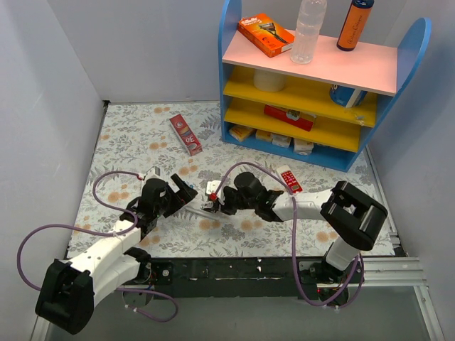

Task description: Load the batteries into the remote control

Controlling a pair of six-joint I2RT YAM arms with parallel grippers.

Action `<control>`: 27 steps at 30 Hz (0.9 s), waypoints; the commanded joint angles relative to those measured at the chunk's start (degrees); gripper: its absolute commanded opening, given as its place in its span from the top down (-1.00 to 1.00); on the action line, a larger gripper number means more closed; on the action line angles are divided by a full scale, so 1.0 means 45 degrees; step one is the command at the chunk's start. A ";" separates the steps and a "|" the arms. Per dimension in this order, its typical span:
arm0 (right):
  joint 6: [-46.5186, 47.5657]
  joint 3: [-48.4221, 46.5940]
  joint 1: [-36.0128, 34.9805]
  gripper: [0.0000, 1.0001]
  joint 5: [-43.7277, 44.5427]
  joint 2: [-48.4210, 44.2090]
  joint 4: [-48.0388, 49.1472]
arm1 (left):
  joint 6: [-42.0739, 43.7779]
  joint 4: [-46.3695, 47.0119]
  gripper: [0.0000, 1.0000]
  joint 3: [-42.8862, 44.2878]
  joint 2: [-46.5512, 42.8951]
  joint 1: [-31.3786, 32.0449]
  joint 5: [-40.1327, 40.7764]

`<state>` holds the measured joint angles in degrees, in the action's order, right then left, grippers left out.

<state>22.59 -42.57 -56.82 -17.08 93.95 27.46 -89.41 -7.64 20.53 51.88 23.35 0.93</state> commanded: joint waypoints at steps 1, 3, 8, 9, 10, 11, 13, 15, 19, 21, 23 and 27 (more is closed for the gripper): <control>0.0332 -0.0130 -0.0342 0.97 0.0397 0.0157 0.0967 | -0.0697 0.0662 -0.86 -0.0481 -0.0337 -0.0073 0.0125; 0.0371 -0.0228 -0.0459 0.97 0.0456 0.0293 0.0967 | -0.0757 0.0740 -0.86 -0.0617 -0.0356 -0.0073 0.0145; 0.0429 -0.0462 -0.0596 0.97 0.0768 0.0644 0.0889 | -0.0757 0.0897 -0.87 -0.0696 -0.0278 -0.0073 0.0048; 0.0429 -0.0521 -0.0616 0.97 0.0788 0.0684 0.0851 | -0.0757 0.0897 -0.87 -0.0696 -0.0259 -0.0073 0.0047; 0.0429 -0.0579 -0.0616 0.97 0.0923 0.0684 0.0773 | -0.0757 0.0877 -0.87 -0.0696 -0.0239 -0.0092 0.0067; 0.0429 -0.0599 -0.0635 0.97 0.1002 0.0723 0.0772 | -0.0757 0.0897 -0.87 -0.0696 -0.0259 -0.0073 0.0067; 0.0410 -0.0580 -0.0655 0.97 0.1255 0.0704 0.0811 | -0.0757 0.0897 -0.88 -0.0696 -0.0259 -0.0073 0.0048; 0.0410 -0.0502 -0.0655 0.97 0.1354 0.0645 0.0947 | -0.0757 0.0936 -0.87 -0.0716 -0.0239 -0.0073 0.0067; 0.0351 -0.0424 -0.0675 0.97 0.1452 0.0489 0.1103 | -0.0718 0.1014 -0.88 -0.0735 -0.0142 -0.0073 -0.0011; 0.0371 -0.0404 -0.0675 0.97 0.1491 0.0469 0.1124 | -0.0718 0.1072 -0.88 -0.0754 -0.0045 -0.0073 -0.0089; 0.0390 -0.0404 -0.0675 0.97 0.1511 0.0469 0.1143 | -0.0718 0.1170 -0.88 -0.0774 0.0034 -0.0073 -0.0167; 0.0312 -0.0482 -0.0714 0.97 0.1296 0.0508 0.1124 | -0.0698 0.1228 -0.89 -0.0774 0.0210 -0.0073 -0.0187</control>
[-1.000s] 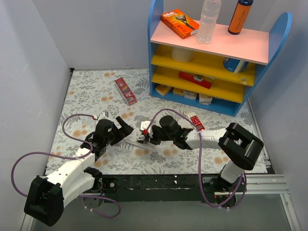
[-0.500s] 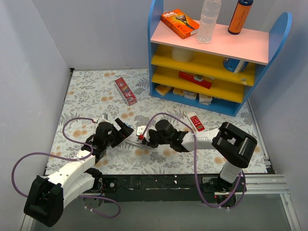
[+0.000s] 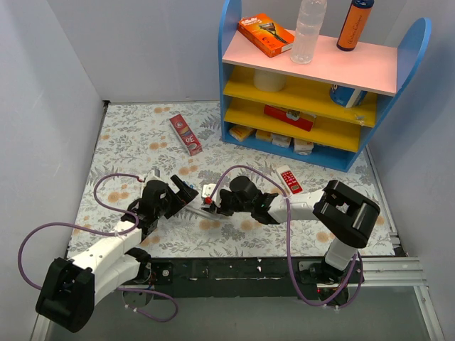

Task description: Load the batteries into the remote control

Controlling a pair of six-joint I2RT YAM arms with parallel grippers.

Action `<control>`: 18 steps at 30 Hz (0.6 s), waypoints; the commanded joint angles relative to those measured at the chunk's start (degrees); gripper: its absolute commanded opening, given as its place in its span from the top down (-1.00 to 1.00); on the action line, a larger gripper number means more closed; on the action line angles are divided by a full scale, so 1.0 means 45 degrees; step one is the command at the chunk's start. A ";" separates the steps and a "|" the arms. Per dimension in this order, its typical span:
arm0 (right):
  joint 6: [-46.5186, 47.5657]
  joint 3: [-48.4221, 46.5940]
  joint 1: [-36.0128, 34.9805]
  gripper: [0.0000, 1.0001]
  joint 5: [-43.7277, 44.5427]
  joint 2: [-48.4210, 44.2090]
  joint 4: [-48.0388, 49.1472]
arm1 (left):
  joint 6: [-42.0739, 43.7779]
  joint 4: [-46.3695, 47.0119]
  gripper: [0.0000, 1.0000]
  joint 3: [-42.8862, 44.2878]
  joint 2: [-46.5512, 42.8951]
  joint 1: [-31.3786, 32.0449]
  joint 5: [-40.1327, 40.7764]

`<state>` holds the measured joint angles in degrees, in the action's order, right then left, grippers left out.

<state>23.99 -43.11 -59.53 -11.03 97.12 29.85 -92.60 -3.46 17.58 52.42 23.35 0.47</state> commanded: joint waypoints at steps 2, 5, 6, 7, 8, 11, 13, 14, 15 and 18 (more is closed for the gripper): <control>-0.0037 -0.0380 -0.0150 0.97 -0.0128 -0.0196 0.0575 | 0.0011 0.0398 -0.89 -0.0157 0.0127 -0.0073 -0.0085; -0.0038 -0.0497 -0.0170 0.97 -0.0069 -0.0138 0.0438 | -0.0009 0.0535 -0.89 -0.0216 0.0303 -0.0073 -0.0085; -0.0057 -0.0517 -0.0189 0.97 -0.0069 -0.0099 0.0438 | -0.0009 0.0555 -0.89 -0.0216 0.0342 -0.0073 -0.0085; -0.0077 -0.0517 -0.0209 0.97 -0.0088 -0.0098 0.0419 | -0.0009 0.0574 -0.90 -0.0216 0.0439 -0.0073 -0.0085; -0.0077 -0.0536 -0.0229 0.97 -0.0089 -0.0079 0.0399 | -0.0009 0.0594 -0.90 -0.0216 0.0479 -0.0073 -0.0085; -0.0135 -0.0517 -0.0307 0.97 0.0048 -0.0059 0.0360 | 0.0011 0.0653 -0.90 -0.0235 0.0596 -0.0073 -0.0085; -0.0174 -0.0556 -0.0326 0.97 0.0281 -0.0020 0.0302 | 0.0011 0.0711 -0.90 -0.0235 0.0616 -0.0073 -0.0085; -0.0174 -0.0556 -0.0326 0.97 0.0302 -0.0001 0.0243 | 0.0011 0.0711 -0.90 -0.0255 0.0635 -0.0073 -0.0085; -0.0174 -0.0575 -0.0326 0.97 0.0360 0.0000 0.0223 | 0.0030 0.0711 -0.90 -0.0236 0.0635 -0.0073 -0.0085; -0.0194 -0.0556 -0.0326 0.97 0.0516 0.0019 0.0184 | 0.0030 0.0711 -0.90 -0.0275 0.0694 -0.0092 -0.0085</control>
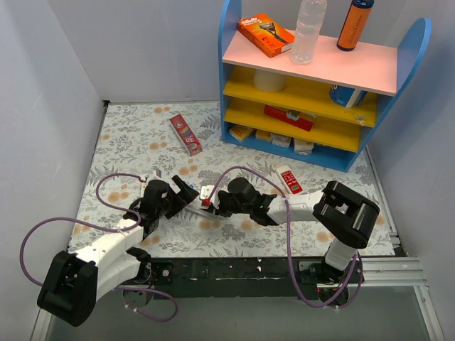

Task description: Load the batteries into the remote control

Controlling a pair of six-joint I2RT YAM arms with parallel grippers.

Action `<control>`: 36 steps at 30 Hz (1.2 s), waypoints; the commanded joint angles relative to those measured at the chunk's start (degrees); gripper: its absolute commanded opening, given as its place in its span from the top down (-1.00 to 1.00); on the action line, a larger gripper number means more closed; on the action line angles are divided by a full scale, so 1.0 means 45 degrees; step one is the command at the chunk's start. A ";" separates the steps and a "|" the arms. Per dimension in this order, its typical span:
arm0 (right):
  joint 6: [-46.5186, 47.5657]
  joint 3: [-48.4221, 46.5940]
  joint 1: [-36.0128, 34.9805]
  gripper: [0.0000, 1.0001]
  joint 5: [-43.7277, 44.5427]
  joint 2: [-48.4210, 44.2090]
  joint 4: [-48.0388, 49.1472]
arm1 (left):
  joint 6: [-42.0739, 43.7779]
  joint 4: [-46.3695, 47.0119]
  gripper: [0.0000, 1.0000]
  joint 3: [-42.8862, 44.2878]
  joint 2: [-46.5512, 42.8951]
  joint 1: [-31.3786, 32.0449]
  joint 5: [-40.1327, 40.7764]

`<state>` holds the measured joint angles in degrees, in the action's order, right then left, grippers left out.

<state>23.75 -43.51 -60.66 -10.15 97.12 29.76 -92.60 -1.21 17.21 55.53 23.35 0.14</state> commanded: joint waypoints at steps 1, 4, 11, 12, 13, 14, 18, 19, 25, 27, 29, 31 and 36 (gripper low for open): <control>-0.0160 -0.0469 -0.0093 0.97 0.0400 0.0019 0.0203 | 0.0030 0.0211 -0.90 -0.0192 0.0024 -0.0073 -0.0012; -0.0199 -0.0430 -0.0093 0.97 0.0673 0.0019 0.0223 | 0.0030 0.0192 -0.90 -0.0192 0.0063 -0.0073 -0.0012; -0.0238 -0.0410 -0.0132 0.97 0.0324 -0.0098 0.0145 | 0.0030 0.0211 -0.91 -0.0212 0.0044 -0.0073 -0.0012; -0.0238 -0.0410 -0.0113 0.97 0.0187 -0.0117 0.0106 | 0.0050 0.0211 -0.91 -0.0212 0.0043 -0.0073 -0.0012; -0.0219 -0.0429 -0.0132 0.97 0.0147 -0.0098 0.0048 | 0.0050 0.0211 -0.91 -0.0212 0.0043 -0.0073 -0.0012; -0.0219 -0.0430 -0.0171 0.97 0.0147 -0.0098 0.0009 | 0.0050 0.0192 -0.91 -0.0212 0.0043 -0.0073 -0.0012; -0.0199 -0.0449 -0.0211 0.97 0.0147 -0.0117 -0.0089 | 0.0050 0.0192 -0.91 -0.0212 0.0024 -0.0073 -0.0012; -0.0218 -0.0449 -0.0230 0.97 0.0147 -0.0098 -0.0090 | 0.0050 0.0191 -0.91 -0.0212 0.0024 -0.0053 -0.0379; -0.0297 -0.0469 -0.0250 0.97 0.0595 0.0000 -0.0070 | 0.0050 0.0192 -0.91 -0.0231 0.0024 -0.0072 -0.0422; -0.0374 -0.0449 -0.0250 0.97 0.0732 0.0019 0.0046 | 0.0069 0.0191 -0.91 -0.0212 0.0024 -0.0053 -0.0422; -0.0452 -0.0371 -0.0250 0.97 0.0752 -0.0039 0.0183 | 0.0050 0.0541 -0.91 -0.0212 0.0043 -0.0053 -0.0442; -0.0473 -0.0351 -0.0250 0.97 0.0713 -0.0040 0.0320 | 0.0050 0.0562 -0.91 -0.0212 0.0043 -0.0072 -0.0442; -0.0434 -0.0391 -0.0250 0.97 0.0305 0.0019 0.0379 | 0.0069 0.0582 -0.91 -0.0212 0.0043 -0.0053 -0.0500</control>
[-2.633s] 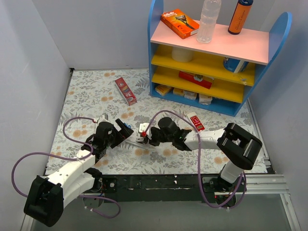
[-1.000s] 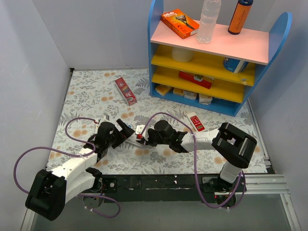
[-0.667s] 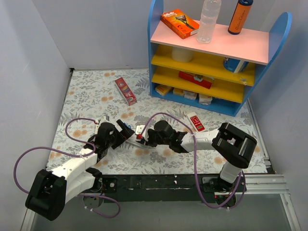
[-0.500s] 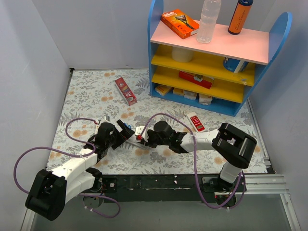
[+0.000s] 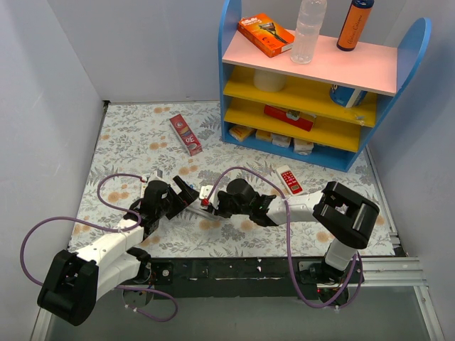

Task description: Load the batteries into the remote control

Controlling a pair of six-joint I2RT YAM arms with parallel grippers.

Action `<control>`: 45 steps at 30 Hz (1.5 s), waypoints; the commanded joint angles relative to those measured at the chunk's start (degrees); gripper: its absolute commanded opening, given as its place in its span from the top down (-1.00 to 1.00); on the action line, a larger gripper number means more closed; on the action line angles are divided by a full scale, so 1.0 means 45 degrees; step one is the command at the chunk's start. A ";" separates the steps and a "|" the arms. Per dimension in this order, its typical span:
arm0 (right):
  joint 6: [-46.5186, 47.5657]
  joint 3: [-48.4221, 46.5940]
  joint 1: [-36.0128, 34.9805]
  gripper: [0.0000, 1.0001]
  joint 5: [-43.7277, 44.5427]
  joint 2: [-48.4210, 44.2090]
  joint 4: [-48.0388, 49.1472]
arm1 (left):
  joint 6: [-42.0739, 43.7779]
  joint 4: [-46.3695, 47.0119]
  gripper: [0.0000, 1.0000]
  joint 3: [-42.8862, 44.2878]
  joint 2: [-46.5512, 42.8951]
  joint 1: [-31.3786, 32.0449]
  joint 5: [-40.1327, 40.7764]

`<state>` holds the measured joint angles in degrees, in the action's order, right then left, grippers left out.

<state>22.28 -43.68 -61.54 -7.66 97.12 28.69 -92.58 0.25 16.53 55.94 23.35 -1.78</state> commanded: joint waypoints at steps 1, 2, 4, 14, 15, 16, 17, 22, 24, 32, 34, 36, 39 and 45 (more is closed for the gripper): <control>-0.0089 -0.0352 -0.0075 0.97 -0.0347 0.0038 0.0617 | 0.0064 0.0276 -0.92 -0.0061 -0.0030 -0.0053 -0.0073; -0.0069 -0.0371 -0.0056 0.97 -0.0426 0.0058 0.0617 | 0.0064 0.0296 -0.92 -0.0061 -0.0029 -0.0053 -0.0092; -0.0069 -0.0410 -0.0055 0.97 -0.0466 0.0116 0.0598 | 0.0084 0.0296 -0.91 -0.0061 -0.0029 -0.0053 -0.0092; -0.0361 -0.0508 -0.0075 0.97 0.0354 0.0234 0.0578 | 0.0103 0.0296 -0.91 -0.0081 -0.0029 -0.0034 -0.0131; -0.0381 -0.0489 -0.0056 0.97 0.0509 0.0215 0.0598 | 0.0084 0.0315 -0.92 -0.0061 -0.0029 -0.0014 -0.0131; -0.0401 -0.0469 -0.0075 0.97 0.0569 0.0176 0.0636 | 0.0103 0.0315 -0.91 -0.0061 -0.0029 -0.0014 -0.0112; -0.0440 -0.0450 -0.0075 0.97 0.0628 0.0156 0.0695 | 0.0103 0.0315 -0.92 -0.0061 -0.0029 -0.0033 -0.0131; -0.0538 -0.0352 -0.0075 0.97 0.0589 0.0039 0.0813 | 0.0084 0.0296 -0.92 -0.0061 -0.0049 -0.0014 -0.0131; -0.0596 -0.0371 -0.0075 0.97 0.0434 0.0058 0.0754 | 0.0084 0.0315 -0.92 -0.0080 -0.0068 -0.0014 -0.0151; -0.0850 -0.0644 -0.0114 0.97 -0.0094 0.0234 0.0422 | 0.0103 0.0296 -0.92 -0.0061 -0.0068 0.0006 -0.0171; -0.0967 -0.0664 -0.0133 0.97 0.0003 0.0253 0.0344 | 0.0103 0.0296 -0.92 -0.0080 -0.0068 0.0006 -0.0171; -0.1220 -0.0742 -0.0192 0.97 0.0294 0.0254 0.0305 | 0.0103 0.0315 -0.92 -0.0061 -0.0068 0.0006 -0.0190; -0.1494 -0.0723 -0.0309 0.97 0.0763 0.0273 0.0343 | 0.0103 0.0315 -0.92 -0.0061 -0.0088 0.0006 -0.0190; -0.1729 -0.0567 -0.0524 0.97 0.1194 0.0351 0.0578 | 0.0103 0.0296 -0.92 -0.0061 -0.0127 0.0006 -0.0210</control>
<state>16.19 -44.73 -63.00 -4.21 97.91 28.88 -92.55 1.30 16.53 55.94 23.38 -2.44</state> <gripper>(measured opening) 0.346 0.959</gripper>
